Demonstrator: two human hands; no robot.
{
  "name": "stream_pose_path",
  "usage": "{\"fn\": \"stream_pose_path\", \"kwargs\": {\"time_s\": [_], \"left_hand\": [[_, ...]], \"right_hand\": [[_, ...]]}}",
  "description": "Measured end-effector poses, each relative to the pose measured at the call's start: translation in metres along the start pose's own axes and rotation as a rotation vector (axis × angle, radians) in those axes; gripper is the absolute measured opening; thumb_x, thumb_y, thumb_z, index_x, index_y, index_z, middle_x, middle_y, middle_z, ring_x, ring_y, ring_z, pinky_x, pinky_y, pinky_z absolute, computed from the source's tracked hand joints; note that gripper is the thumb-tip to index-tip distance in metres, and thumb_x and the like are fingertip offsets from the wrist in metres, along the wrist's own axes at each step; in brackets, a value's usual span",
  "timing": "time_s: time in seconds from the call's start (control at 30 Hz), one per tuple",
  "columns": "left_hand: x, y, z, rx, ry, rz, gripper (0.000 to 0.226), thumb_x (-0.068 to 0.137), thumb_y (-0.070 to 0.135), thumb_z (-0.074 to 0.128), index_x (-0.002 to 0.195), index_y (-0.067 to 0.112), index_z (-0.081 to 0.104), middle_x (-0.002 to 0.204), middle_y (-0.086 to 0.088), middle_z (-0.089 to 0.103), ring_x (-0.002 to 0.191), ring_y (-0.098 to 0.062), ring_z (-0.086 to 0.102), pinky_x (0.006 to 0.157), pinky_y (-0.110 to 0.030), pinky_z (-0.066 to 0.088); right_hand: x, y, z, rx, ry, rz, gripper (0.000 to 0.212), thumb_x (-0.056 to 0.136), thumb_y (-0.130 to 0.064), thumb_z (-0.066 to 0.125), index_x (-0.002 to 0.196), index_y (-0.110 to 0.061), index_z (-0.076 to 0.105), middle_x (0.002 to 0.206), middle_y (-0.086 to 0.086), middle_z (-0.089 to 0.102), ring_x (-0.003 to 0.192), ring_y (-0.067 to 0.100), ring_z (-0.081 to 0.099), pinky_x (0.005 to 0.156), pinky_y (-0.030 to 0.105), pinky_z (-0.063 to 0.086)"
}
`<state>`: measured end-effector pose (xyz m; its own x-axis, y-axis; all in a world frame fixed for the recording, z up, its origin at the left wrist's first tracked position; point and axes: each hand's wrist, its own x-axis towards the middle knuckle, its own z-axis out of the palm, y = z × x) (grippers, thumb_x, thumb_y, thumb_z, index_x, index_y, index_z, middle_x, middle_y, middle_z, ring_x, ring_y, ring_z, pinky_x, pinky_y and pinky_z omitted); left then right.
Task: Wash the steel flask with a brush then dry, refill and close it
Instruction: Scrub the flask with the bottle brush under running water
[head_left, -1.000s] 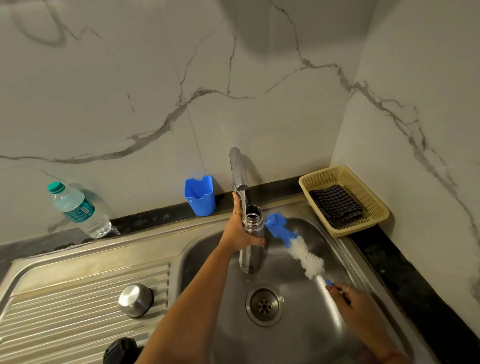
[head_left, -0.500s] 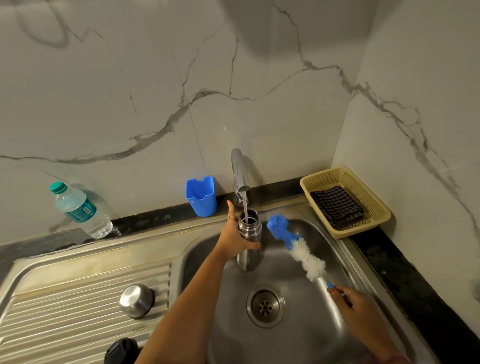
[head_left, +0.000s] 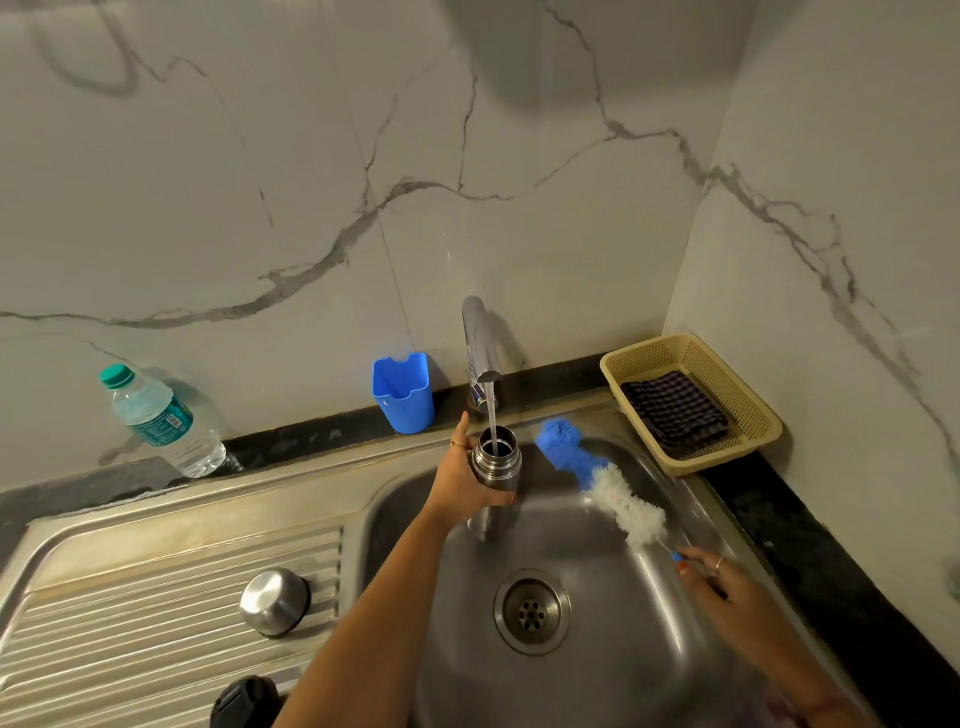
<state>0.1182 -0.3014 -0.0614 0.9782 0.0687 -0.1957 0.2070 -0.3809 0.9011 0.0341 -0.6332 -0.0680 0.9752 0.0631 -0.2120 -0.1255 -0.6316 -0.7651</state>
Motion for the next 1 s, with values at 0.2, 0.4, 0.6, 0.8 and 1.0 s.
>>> {"fn": "stream_pose_path", "kwargs": {"time_s": [0.2,0.4,0.6,0.8,1.0], "left_hand": [[-0.007,-0.007,0.003,0.029,0.094,-0.001,0.080,0.055,0.004,0.093,0.118,0.029,0.050,0.107,0.013,0.063,0.102,-0.008,0.062,0.078,-0.015,0.045],[-0.015,-0.013,0.005,-0.007,0.111,0.006,0.080,0.058,0.002,0.091,0.120,0.033,0.051,0.111,0.014,0.062,0.101,-0.002,0.059,0.086,-0.018,0.047],[-0.022,-0.019,0.004,-0.042,0.144,0.017,0.081,0.059,-0.001,0.090,0.126,0.026,0.053,0.117,0.007,0.065,0.105,-0.007,0.062,0.090,-0.023,0.051],[-0.024,-0.020,0.003,-0.040,0.142,0.034,0.086,0.059,0.000,0.089,0.133,0.023,0.053,0.122,0.003,0.064,0.112,-0.014,0.061,0.099,-0.034,0.049],[-0.026,-0.016,0.003,-0.009,0.097,0.041,0.086,0.061,0.003,0.090,0.132,0.029,0.049,0.124,0.004,0.063,0.112,-0.013,0.061,0.088,-0.019,0.049]], "right_hand": [[0.007,-0.020,-0.052,-0.065,-0.128,-0.013,0.019,0.094,-0.035,0.053,0.111,-0.039,0.060,0.087,0.007,0.069,0.079,0.028,0.066,0.072,0.039,0.055],[0.018,-0.049,-0.098,-0.128,-0.289,-0.058,0.017,0.096,-0.035,0.045,0.108,-0.040,0.055,0.060,-0.005,0.058,0.057,0.011,0.052,0.064,0.029,0.047],[0.035,-0.094,-0.128,-0.152,-0.456,-0.106,0.080,0.063,-0.085,0.047,0.111,-0.023,0.063,0.056,-0.004,0.049,0.049,0.006,0.036,0.047,0.014,0.034],[0.050,-0.133,-0.150,-0.179,-0.537,-0.123,0.077,0.060,-0.081,0.058,0.120,-0.033,0.054,0.053,-0.008,0.049,0.043,0.001,0.036,0.041,0.014,0.032],[0.066,-0.183,-0.153,-0.600,-0.516,-0.286,0.036,0.091,-0.043,0.051,0.122,-0.029,0.063,0.067,-0.021,0.064,0.059,-0.002,0.055,0.064,0.014,0.042]]}}
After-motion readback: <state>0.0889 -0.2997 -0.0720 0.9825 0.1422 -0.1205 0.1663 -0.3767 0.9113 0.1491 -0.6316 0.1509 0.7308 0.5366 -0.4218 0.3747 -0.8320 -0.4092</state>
